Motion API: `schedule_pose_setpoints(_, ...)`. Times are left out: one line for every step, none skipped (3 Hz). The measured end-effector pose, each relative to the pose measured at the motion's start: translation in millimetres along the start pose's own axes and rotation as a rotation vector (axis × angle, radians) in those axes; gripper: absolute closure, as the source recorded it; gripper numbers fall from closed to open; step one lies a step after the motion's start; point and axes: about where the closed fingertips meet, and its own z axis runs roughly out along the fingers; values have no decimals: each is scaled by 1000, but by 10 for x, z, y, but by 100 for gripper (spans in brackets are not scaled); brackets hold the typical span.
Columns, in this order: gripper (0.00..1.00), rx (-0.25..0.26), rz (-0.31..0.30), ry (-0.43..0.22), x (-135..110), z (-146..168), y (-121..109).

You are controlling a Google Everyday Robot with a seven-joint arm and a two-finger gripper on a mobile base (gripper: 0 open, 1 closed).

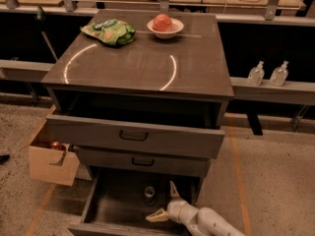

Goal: Place redbull can into bottom drawer

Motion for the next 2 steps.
schedule_pose_setpoints(0, 70, 47, -9, -267, -573, 0)
schedule_pose_setpoints(0, 87, 68, -14, -296, -809, 99)
